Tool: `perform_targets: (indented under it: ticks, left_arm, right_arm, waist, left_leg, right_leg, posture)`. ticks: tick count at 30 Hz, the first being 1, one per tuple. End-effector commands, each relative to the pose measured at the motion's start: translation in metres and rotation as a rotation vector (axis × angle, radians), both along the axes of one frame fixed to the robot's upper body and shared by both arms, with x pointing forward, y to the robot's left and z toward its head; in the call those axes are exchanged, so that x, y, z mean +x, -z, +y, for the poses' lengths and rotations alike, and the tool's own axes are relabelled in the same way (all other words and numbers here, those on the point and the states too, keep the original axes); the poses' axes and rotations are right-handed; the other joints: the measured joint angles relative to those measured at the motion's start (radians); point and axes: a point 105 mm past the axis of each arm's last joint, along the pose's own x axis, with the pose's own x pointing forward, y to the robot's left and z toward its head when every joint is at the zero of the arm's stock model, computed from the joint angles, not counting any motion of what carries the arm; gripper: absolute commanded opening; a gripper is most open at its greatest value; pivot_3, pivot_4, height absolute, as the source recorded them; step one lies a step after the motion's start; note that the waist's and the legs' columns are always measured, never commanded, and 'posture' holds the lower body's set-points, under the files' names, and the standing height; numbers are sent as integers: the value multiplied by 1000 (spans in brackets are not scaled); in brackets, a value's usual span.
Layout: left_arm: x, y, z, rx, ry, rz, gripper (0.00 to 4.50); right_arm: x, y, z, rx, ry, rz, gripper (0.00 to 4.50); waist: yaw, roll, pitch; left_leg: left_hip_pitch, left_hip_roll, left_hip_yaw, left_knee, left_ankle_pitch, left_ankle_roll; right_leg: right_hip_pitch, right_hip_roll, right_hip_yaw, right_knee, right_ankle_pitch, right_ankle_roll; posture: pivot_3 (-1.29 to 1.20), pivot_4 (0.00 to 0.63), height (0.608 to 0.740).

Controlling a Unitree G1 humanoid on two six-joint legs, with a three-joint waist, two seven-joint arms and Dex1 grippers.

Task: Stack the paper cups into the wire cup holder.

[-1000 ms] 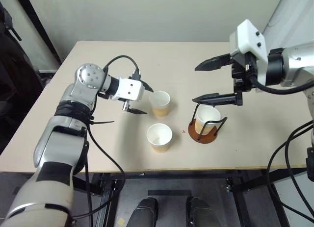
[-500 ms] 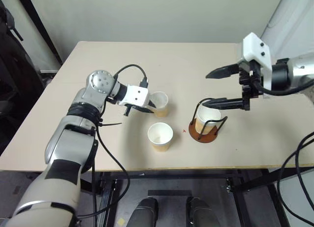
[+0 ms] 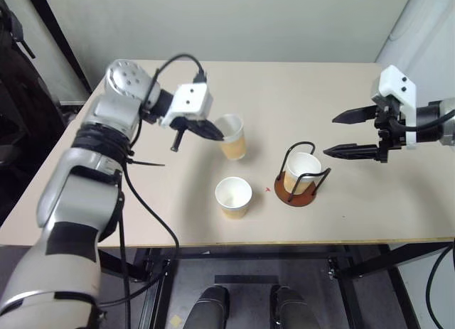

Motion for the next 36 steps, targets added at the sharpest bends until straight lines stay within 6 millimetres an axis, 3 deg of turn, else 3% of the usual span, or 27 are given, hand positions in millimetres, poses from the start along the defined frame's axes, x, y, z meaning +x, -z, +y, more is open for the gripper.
perform_targets:
  ticks: [1,8,11,17,25,36]
  left_arm:
    - [-16,-39,-20,-67,87,-2,27]
    - [-39,-79,-57,-157,220,29,27]
    - [-52,-86,-76,-153,299,49,27]
    - [-60,-70,-104,-65,397,51,27]
    - [-60,-47,-120,67,474,-23,27]
    - [-51,-43,-137,102,501,-126,27]
  right_arm:
    - [-3,-10,-16,-17,35,-44,4500]
    - [-18,-5,-38,-49,76,10,4500]
    - [-26,-5,-44,-60,96,16,4500]
    - [-46,-9,-39,-44,109,6,4500]
    - [-66,-17,-31,-5,156,-37,4500]
    - [-75,-15,-32,16,209,-44,4500]
  waist:
    - [4,0,0]
    - [5,0,0]
    - [9,0,1]
    - [9,0,1]
    - [12,0,1]
    - [15,0,1]
  left_leg:
    - [0,-1,1,0,0,0]
    - [-2,0,3,1,-1,2]
    - [-3,0,2,1,-2,2]
    - [-2,-1,8,2,-3,5]
    - [2,-1,14,5,-6,9]
    - [2,-2,14,17,-13,12]
  right_leg:
    - [0,0,0,0,0,0]
    - [0,-1,1,-1,-1,3]
    - [0,-1,1,-2,-3,6]
    - [1,-2,3,-2,-3,11]
    - [5,-4,7,-3,-6,20]
    - [11,-3,7,-2,-10,30]
  posture:
    - [0,150,740]
    - [0,150,740]
    - [0,150,740]
    - [0,150,740]
    - [0,150,740]
    - [0,150,740]
